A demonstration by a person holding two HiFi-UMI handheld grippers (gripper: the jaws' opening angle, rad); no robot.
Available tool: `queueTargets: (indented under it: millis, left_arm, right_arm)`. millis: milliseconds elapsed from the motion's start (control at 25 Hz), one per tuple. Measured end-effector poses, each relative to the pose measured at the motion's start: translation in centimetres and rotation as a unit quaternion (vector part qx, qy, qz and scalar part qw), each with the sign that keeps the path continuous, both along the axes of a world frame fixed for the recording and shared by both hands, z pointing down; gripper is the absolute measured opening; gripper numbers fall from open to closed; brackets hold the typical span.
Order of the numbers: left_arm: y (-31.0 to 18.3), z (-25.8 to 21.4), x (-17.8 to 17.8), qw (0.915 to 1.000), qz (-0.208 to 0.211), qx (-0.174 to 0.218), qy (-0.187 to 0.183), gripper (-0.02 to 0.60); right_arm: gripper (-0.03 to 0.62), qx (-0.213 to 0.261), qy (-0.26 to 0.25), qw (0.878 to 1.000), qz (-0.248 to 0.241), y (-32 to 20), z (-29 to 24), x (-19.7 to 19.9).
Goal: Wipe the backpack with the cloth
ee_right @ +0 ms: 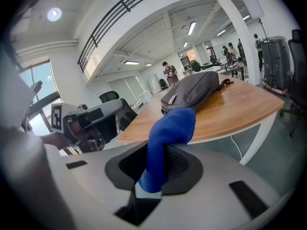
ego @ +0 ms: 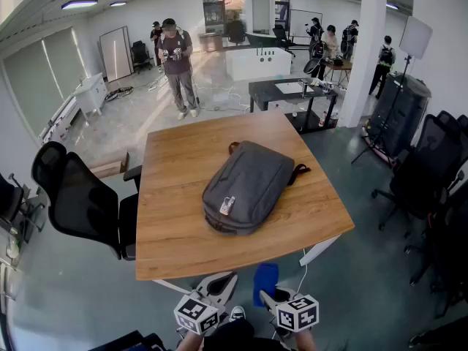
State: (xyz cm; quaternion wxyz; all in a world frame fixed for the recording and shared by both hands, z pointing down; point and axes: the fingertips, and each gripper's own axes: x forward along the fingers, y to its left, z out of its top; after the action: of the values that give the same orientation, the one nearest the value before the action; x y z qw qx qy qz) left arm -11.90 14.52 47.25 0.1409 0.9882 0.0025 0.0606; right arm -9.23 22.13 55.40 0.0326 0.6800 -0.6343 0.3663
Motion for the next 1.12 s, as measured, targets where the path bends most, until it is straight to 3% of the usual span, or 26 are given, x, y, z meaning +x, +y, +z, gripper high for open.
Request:
queueTargets:
  millis: [280, 600, 840, 1120]
  left_arm:
    - [-6.4, 0.3, 2.2, 1.0, 0.005, 0.001, 0.001, -0.003]
    - [-12.0, 1.2, 2.0, 0.9991, -0.039, -0.017, -0.007, -0.003]
    - [-17.1, 1.9, 0.4, 0.9924, -0.12, -0.025, -0.016, -0.003]
    - [-22.0, 0.6, -0.9, 0.9689, -0.244, -0.034, -0.024, -0.003]
  right_arm:
    - [0.078, -0.012, 0.015, 1.0, -0.011, -6.5, 0.1, 1.7]
    - [0.078, -0.035, 0.022, 0.997, -0.07, -12.2, 0.5, 2.0]
    - [0.078, -0.041, 0.04, 0.985, -0.163, -19.3, 1.3, 1.9]
    - [0.078, -0.053, 0.078, 0.954, -0.285, -27.0, 2.5, 3.0]
